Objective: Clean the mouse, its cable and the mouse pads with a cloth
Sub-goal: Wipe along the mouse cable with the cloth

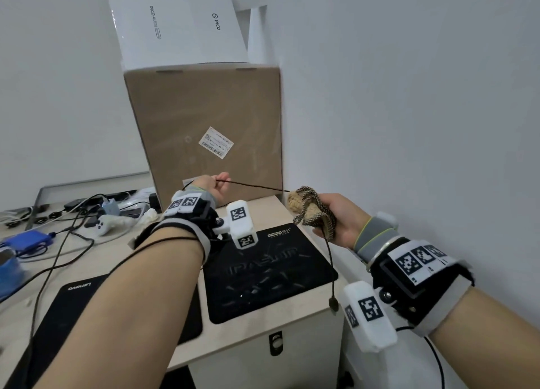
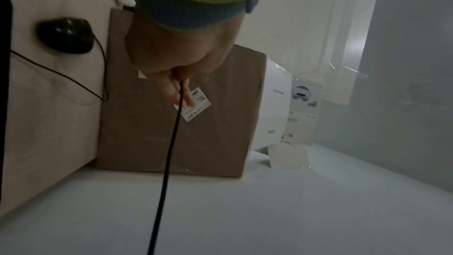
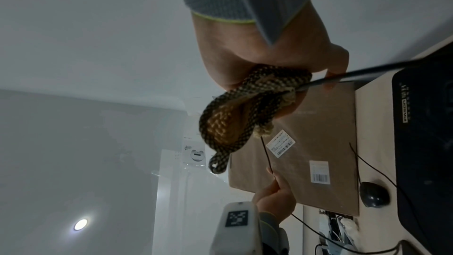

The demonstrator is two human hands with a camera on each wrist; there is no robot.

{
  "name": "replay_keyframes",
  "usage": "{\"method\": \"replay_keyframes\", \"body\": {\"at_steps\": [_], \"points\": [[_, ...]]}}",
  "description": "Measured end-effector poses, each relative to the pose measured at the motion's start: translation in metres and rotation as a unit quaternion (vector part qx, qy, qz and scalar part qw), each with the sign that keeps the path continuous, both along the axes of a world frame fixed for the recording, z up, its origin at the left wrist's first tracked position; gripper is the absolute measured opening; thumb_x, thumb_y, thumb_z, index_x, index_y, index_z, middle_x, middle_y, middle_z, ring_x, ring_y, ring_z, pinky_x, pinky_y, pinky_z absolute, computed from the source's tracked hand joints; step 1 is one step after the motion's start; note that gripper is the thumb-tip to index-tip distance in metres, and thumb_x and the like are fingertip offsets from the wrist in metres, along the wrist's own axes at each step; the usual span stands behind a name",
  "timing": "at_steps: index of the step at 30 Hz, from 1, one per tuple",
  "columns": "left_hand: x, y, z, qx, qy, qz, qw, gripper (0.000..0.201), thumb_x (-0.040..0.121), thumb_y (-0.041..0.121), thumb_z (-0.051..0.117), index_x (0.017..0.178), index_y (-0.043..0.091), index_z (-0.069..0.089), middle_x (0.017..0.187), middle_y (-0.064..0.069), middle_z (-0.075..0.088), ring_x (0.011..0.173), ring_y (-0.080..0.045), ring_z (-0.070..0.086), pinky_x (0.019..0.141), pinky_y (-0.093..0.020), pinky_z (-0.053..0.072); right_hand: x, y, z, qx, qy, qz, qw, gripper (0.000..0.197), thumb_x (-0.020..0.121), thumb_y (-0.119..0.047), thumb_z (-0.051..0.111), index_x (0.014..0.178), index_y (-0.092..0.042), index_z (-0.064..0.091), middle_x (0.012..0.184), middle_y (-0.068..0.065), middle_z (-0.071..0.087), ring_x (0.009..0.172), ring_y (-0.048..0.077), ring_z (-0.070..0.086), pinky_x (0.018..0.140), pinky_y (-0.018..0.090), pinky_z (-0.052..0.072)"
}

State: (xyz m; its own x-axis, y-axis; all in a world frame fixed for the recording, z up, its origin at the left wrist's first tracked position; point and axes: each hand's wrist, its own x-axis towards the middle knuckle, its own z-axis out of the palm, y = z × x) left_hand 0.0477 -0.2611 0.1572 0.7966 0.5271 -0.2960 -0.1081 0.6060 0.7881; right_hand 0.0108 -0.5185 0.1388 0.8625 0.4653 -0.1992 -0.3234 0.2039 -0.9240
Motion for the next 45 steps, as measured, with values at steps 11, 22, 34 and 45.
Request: {"method": "replay_keyframes", "body": {"at_steps": [11, 22, 34, 45], "points": [[-0.027, -0.078, -0.016, 0.218, 0.049, -0.410, 0.884, 0.039, 0.098, 0.048, 0.033, 0.099, 0.020, 0.060, 0.094, 0.008, 0.065, 0.103, -0.014, 0.054, 0.113, -0.054, 0.020, 0.006, 0.018, -0.010, 0.016, 0.033, -0.009, 0.999, 0.035, 0.101, -0.016, 0.030, 0.081, -0.006, 0.058, 0.045, 0.002, 0.065, 0.035, 0.009, 0.061, 0.032, 0.014, 0.043], [-0.016, -0.091, 0.002, 0.097, 0.070, -0.221, 0.968, 0.035, 0.104, 0.009, 0.020, 0.113, 0.007, 0.054, 0.135, 0.000, 0.055, 0.125, -0.015, 0.053, 0.116, -0.041, 0.024, 0.005, 0.021, -0.017, 0.002, 0.033, 0.002, 0.999, 0.037, 0.101, -0.015, 0.030, 0.075, -0.006, 0.055, 0.042, 0.000, 0.063, 0.033, 0.007, 0.059, 0.030, 0.012, 0.040], [0.005, -0.032, -0.015, 0.011, 0.029, -0.039, 0.999, 0.037, 0.101, -0.001, 0.017, 0.074, 0.003, 0.041, 0.074, -0.005, 0.046, 0.064, -0.014, 0.053, 0.106, -0.029, 0.043, 0.014, 0.005, -0.035, -0.021, 0.043, 0.020, 0.999, 0.034, 0.098, -0.022, 0.035, 0.073, -0.015, 0.057, 0.046, -0.006, 0.061, 0.039, 0.004, 0.055, 0.055, 0.018, 0.038], [-0.018, -0.086, -0.026, 0.191, 0.064, -0.375, 0.905, 0.027, 0.098, 0.032, 0.042, 0.087, 0.014, 0.059, 0.082, -0.002, 0.059, 0.076, -0.017, 0.054, 0.080, -0.032, 0.046, 0.027, 0.030, -0.037, -0.022, 0.019, 0.013, 0.999, 0.027, 0.097, -0.030, 0.046, 0.074, -0.019, 0.055, 0.045, -0.007, 0.056, 0.030, 0.003, 0.044, 0.043, 0.015, 0.037]]}}
